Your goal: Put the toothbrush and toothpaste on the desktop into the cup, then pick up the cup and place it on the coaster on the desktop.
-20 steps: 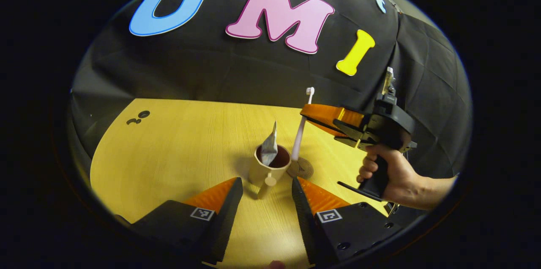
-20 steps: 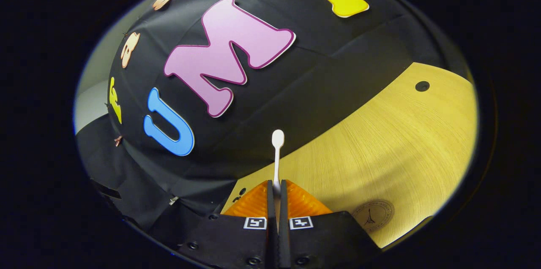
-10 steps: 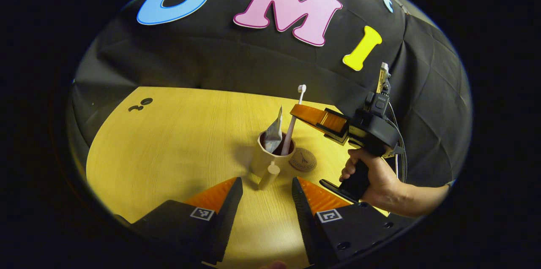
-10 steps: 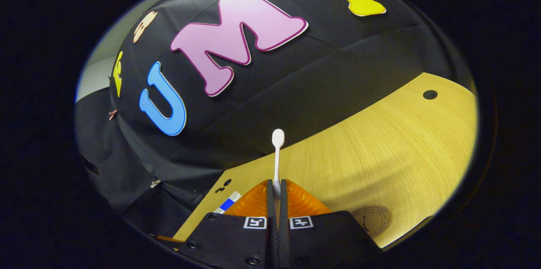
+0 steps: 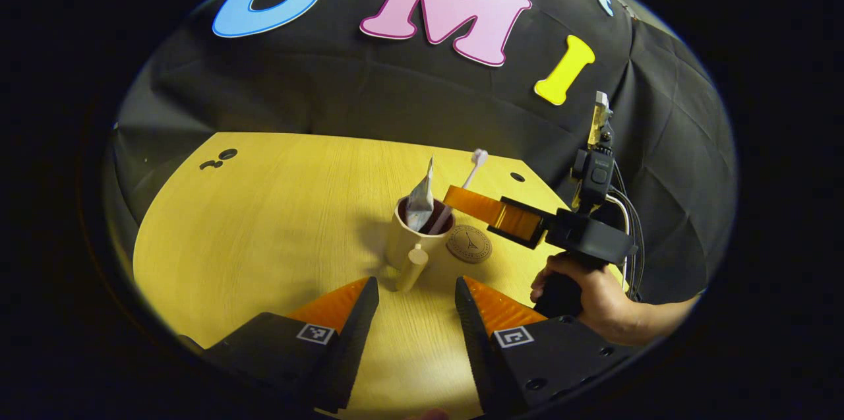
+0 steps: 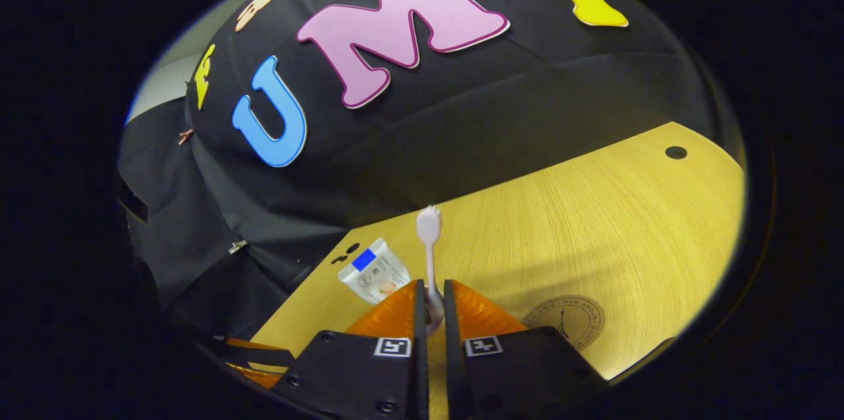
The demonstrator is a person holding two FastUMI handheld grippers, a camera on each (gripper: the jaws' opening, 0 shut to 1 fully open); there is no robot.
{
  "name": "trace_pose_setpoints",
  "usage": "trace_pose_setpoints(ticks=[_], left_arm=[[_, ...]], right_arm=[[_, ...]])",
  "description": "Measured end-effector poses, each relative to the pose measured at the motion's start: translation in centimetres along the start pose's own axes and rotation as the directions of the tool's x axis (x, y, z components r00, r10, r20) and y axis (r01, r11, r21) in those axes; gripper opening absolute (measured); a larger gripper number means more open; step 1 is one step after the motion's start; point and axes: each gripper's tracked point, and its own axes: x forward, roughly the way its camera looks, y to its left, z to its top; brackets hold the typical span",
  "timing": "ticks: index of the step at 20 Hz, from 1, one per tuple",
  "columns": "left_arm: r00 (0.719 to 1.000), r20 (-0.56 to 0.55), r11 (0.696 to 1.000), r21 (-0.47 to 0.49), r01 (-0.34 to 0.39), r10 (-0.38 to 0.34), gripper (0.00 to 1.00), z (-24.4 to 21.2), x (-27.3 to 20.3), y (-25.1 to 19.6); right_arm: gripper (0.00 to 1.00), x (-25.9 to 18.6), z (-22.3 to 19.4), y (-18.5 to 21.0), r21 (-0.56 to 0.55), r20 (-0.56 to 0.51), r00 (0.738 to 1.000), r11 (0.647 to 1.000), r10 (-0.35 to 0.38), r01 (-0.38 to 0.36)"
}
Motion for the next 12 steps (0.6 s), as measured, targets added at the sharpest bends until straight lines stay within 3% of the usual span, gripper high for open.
trace_pose_setpoints(ticks=[1, 3, 4, 9, 10, 11, 12], left_arm=[[1.0, -0.001, 1.0, -0.002, -0.003, 0.003, 0.73, -0.1, 0.0, -0.1], [1.0, -0.007, 1.0, -0.008, -0.002, 0.002, 0.73, -0.1, 0.3, -0.5], [1.0, -0.014, 1.0, -0.009, -0.002, 0.002, 0.73, -0.1, 0.6, -0.6], [0.996, -0.084, 1.0, -0.001, -0.028, 0.028, 0.73, -0.7, 2.0, -0.6], [0.994, -0.103, 0.999, 0.008, -0.034, 0.035, 0.73, -0.7, 2.3, -0.7], [0.992, -0.121, 0.999, 0.02, -0.041, 0.044, 0.73, -0.8, 2.6, -0.7], [0.989, -0.139, 0.998, 0.036, -0.047, 0.051, 0.73, -0.8, 2.8, -0.7]], right_arm=[[0.06, -0.5, -0.1, 0.1, 0.006, -0.012, 1.0, 1.0, 0.004, -0.004], [0.51, -1.6, -0.3, -0.2, 0.01, -0.033, 0.999, 1.0, -0.007, 0.008], [0.56, -2.2, -0.3, -0.2, 0.013, -0.039, 0.999, 1.0, -0.008, 0.009], [0.56, -5.8, -0.1, -1.2, 0.063, -0.084, 0.996, 0.998, -0.02, 0.026], [0.4, -6.6, -0.3, -1.8, 0.07, -0.098, 0.994, 0.997, -0.038, 0.045], [0.58, -7.5, -0.4, -2.5, 0.077, -0.113, 0.992, 0.995, -0.056, 0.065], [0.59, -8.5, -0.4, -3.2, 0.084, -0.12, 0.99, 0.993, -0.073, 0.084]])
